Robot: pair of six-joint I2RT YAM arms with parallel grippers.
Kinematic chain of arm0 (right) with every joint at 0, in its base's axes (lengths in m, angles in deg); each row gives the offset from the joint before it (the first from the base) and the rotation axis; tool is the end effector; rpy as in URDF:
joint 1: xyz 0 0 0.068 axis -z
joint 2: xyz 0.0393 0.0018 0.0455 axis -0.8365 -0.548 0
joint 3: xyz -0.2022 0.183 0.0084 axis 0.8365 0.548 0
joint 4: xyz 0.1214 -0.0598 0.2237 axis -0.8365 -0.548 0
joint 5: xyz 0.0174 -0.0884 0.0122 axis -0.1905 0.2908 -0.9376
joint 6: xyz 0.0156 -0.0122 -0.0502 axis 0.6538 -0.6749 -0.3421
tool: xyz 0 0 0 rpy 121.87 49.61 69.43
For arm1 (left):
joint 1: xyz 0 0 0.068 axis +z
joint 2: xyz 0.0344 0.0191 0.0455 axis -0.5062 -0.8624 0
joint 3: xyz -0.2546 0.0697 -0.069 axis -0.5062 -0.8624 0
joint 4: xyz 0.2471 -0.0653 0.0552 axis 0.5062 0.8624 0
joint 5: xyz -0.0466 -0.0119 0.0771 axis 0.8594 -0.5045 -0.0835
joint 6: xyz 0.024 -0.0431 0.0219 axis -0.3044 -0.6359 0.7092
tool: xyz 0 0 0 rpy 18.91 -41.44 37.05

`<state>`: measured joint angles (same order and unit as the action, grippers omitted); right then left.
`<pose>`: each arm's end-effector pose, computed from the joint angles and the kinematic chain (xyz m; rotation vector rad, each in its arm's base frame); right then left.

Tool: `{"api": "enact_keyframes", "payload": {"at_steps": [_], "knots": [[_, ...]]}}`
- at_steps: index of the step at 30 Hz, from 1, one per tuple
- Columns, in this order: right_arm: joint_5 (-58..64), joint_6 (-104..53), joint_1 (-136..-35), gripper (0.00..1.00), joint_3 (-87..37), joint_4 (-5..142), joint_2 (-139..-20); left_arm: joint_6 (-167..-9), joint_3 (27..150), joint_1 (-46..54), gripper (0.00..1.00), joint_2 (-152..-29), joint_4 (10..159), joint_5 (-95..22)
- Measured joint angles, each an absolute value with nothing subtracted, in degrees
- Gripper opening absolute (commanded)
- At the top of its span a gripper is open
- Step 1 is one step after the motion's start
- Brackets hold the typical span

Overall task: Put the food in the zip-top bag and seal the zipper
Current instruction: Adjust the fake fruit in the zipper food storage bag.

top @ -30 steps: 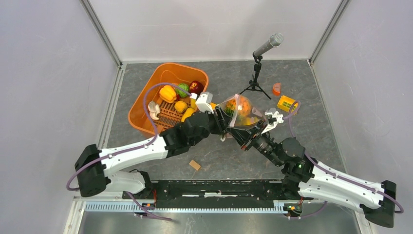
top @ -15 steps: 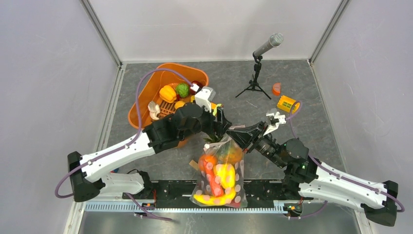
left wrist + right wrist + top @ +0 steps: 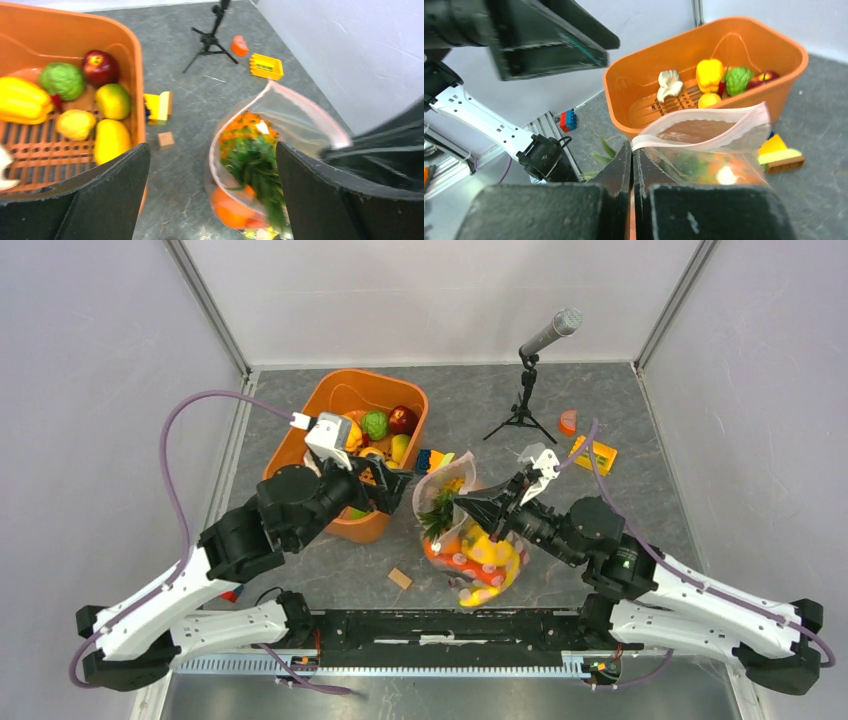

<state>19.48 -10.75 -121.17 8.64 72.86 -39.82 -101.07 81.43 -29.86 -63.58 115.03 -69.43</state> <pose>0.0814 0.1566 0.3577 -0.4556 1.5331 1.0689 0.0954 -0.1369 0.4169 0.2464 1.7948 -0.6837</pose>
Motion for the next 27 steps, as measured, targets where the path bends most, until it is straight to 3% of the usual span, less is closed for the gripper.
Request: {"api": "enact_keyframes", "payload": {"at_steps": [7, 16, 21, 27], "knots": [[20.9, -17.6, -121.2, 0.0, -0.1, 66.3, -39.2, -101.6, 80.8, -25.4, 0.96, -62.8, 119.5, -71.4], [35.0, -10.8, -121.2, 0.0, 20.2, 58.1, -30.7, -109.0, 66.9, -24.0, 0.93, -59.6, 116.7, -62.6], [36.8, -9.5, -121.2, 0.0, 20.7, 57.4, -28.6, -112.2, 66.6, -23.9, 0.95, -60.3, 112.9, -57.1], [37.2, -9.6, -121.2, 0.0, 18.8, 58.7, -28.3, -115.9, 68.6, -23.9, 0.87, -63.9, 110.4, -51.9]]}}
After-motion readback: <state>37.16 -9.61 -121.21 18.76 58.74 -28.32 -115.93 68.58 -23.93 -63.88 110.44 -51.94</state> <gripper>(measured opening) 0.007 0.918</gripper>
